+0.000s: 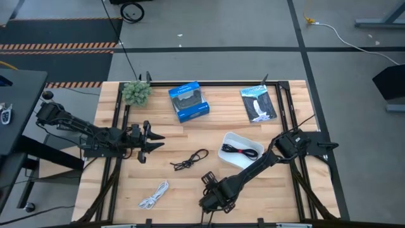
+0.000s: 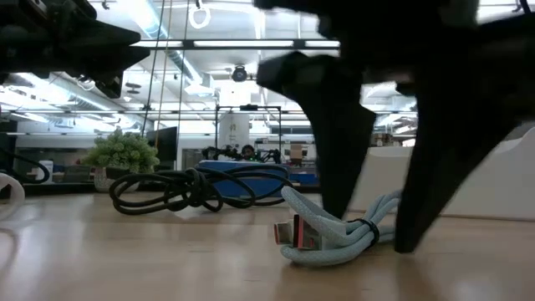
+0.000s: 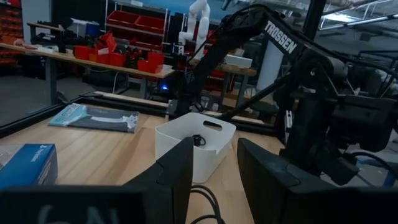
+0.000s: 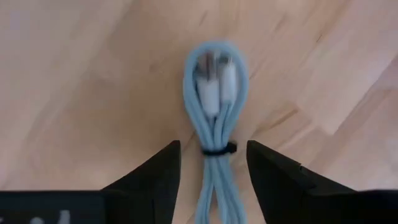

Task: Pick and place USB-C Cables
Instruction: Put the light blue charger cable into the white bin

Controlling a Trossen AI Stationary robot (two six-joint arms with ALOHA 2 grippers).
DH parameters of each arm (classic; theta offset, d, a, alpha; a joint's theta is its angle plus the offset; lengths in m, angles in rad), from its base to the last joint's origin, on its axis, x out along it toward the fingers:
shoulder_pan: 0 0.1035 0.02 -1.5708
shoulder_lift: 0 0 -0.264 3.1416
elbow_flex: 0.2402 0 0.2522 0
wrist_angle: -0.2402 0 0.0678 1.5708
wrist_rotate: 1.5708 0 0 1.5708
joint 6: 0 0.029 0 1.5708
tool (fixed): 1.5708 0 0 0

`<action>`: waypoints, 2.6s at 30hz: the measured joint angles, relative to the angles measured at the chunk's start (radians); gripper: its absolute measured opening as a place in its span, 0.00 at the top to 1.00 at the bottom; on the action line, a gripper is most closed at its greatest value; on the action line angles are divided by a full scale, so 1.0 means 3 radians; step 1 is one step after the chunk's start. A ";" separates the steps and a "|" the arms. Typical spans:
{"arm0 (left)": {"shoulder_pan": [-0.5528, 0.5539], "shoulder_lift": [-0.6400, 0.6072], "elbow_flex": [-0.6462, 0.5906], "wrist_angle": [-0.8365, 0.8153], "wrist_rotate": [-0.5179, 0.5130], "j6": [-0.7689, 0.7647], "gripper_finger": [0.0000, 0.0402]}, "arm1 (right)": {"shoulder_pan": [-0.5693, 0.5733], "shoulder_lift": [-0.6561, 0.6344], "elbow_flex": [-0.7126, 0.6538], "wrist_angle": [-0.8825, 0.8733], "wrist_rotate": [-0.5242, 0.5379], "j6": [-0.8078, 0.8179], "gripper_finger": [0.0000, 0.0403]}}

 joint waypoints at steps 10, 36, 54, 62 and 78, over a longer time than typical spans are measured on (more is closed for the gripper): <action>-0.0001 0.0001 0.0001 -0.0003 0.0001 0.0000 0.67 | 0.0009 -0.0014 -0.0088 0.0076 0.0071 -0.0003 0.76; 0.0000 0.0001 0.0000 -0.0004 0.0001 0.0000 0.67 | -0.0262 -0.1404 -0.0095 -0.0781 0.0478 0.0712 0.91; -0.0001 0.0001 0.0001 -0.0004 0.0001 0.0000 0.67 | -0.0278 -0.2516 -0.0095 -0.1601 0.0890 0.1457 0.90; -0.0001 0.0001 0.0001 -0.0004 0.0001 -0.0001 0.67 | -0.0267 -0.2773 -0.0095 -0.1774 0.0936 0.1650 0.90; -0.0001 0.0001 0.0001 -0.0004 0.0000 0.0000 0.67 | 0.0037 -0.3280 -0.0095 -0.1668 0.1365 0.1797 0.90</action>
